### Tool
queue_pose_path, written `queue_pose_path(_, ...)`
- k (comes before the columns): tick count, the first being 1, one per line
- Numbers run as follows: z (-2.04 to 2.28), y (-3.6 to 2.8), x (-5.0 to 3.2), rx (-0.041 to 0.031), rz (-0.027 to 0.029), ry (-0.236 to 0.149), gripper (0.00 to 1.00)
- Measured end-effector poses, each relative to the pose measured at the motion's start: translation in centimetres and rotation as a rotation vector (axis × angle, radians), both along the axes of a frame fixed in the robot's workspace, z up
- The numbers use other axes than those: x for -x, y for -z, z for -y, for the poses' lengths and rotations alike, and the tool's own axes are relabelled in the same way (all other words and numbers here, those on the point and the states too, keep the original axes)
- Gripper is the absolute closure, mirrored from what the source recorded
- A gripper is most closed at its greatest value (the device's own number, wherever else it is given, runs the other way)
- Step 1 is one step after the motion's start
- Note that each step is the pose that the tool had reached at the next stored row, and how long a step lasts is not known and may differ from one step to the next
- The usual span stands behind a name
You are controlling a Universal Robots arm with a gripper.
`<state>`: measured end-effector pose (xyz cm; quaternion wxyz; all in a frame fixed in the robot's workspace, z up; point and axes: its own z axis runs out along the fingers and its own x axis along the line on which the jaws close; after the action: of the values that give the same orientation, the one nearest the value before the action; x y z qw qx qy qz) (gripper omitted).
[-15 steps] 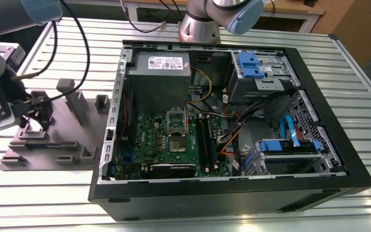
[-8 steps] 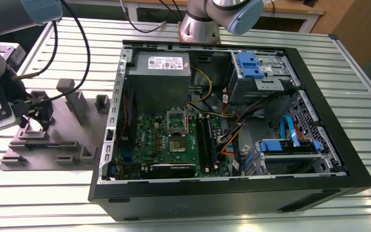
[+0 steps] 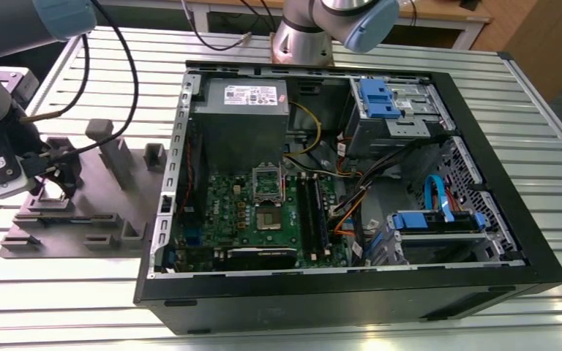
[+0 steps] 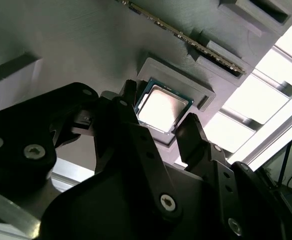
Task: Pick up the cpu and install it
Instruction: 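Pick up the cpu and move it towards the insertion slot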
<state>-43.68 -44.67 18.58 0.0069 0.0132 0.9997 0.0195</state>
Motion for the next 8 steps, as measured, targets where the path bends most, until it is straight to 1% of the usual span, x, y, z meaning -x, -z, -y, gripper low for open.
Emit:
queue_pose_path(5, 0.0, 0.21, 0.0, -0.0002, 0.0001, -0.001, 0.41)
queue_pose_path(8, 0.0, 0.21, 0.0, 0.0, -0.0002, -0.001, 0.41)
